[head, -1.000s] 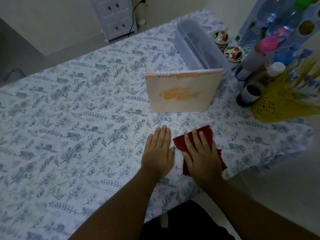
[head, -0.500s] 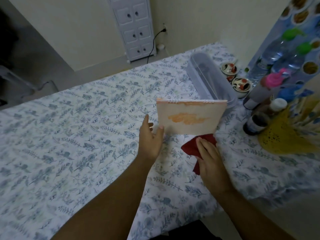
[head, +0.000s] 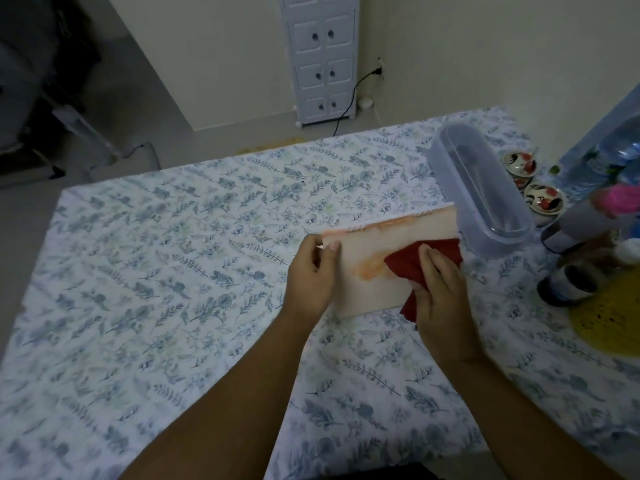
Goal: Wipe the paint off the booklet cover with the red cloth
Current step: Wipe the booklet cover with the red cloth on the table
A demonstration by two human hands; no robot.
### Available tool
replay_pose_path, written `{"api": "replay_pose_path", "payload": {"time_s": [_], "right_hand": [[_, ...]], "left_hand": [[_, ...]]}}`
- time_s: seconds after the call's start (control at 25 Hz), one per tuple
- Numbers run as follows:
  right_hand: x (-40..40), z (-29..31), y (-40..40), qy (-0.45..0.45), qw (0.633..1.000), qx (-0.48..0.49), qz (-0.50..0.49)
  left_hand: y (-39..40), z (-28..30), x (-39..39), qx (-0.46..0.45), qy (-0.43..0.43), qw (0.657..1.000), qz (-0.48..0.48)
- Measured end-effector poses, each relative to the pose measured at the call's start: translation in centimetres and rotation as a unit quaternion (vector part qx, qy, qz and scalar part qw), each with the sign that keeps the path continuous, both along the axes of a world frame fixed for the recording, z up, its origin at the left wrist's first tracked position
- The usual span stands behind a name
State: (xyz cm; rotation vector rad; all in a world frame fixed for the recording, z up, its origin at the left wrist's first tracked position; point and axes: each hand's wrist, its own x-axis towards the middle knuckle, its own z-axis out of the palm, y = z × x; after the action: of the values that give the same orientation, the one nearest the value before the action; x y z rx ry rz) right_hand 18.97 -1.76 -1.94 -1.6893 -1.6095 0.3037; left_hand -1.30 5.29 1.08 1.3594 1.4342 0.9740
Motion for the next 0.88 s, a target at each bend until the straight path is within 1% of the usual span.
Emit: {"api": "replay_pose_path", "payload": {"time_s": [0.12,0.2,0.32,0.36,0.44,0.52,0.56,0.6,0.64,0.68,0.72,0.8,0.88], "right_hand": [[-3.2,0.4,1.6,-0.006,0.999,-0.02,0.029],[-6.0,0.4,2.4,-0.007,0.998,-0.053,0.043],[-10.0,-0.6,2.8,-0.02,0.992,-0.115,0.054],[-11.0,-1.1,2.7,-0.032,0.987,-0.143,0.064],[-12.6,-2.2,2.1,-0.066,0.972,-0.207,0.09],[-13.5,-3.2,1.4,-0.103,0.954,-0.265,0.098],[-13.7,-3.8,1.0,-0.124,0.946,-0.282,0.096],[-13.7,-4.2,0.5,-0.151,0.942,-0.285,0.091],[-13.6,-4.6,0.0,-0.189,0.939,-0.272,0.091],[-13.6,-4.8,-0.6,-0.225,0.936,-0.253,0.1],[-13.6,-5.1,-1.0,-0.251,0.93,-0.241,0.118],[-13.9,-5.7,-0.7,-0.252,0.921,-0.247,0.164],[-14.6,-6.4,2.0,-0.229,0.921,-0.262,0.173]], "left_hand": [[-0.6,-0.4,-5.9,-0.017,0.037,0.996,0.075],[-0.3,-1.1,-9.8,-0.068,0.063,0.99,0.104],[0.0,-2.4,-14.0,-0.176,0.092,0.973,0.12],[0.1,-2.8,-14.9,-0.199,0.108,0.966,0.124],[0.0,-3.6,-15.8,-0.216,0.134,0.957,0.141],[-0.7,-4.1,-16.0,-0.211,0.139,0.955,0.154],[-1.3,-4.3,-16.0,-0.189,0.162,0.957,0.148],[-2.0,-4.8,-16.0,-0.145,0.211,0.958,0.13],[-2.9,-5.5,-16.2,-0.096,0.274,0.951,0.103],[-3.7,-6.2,-16.4,-0.058,0.341,0.936,0.069],[-4.3,-7.0,-16.8,-0.042,0.391,0.919,0.031],[-5.2,-8.6,-17.5,-0.044,0.444,0.894,-0.043],[-5.7,-10.0,-18.0,-0.032,0.457,0.887,-0.061]]}}
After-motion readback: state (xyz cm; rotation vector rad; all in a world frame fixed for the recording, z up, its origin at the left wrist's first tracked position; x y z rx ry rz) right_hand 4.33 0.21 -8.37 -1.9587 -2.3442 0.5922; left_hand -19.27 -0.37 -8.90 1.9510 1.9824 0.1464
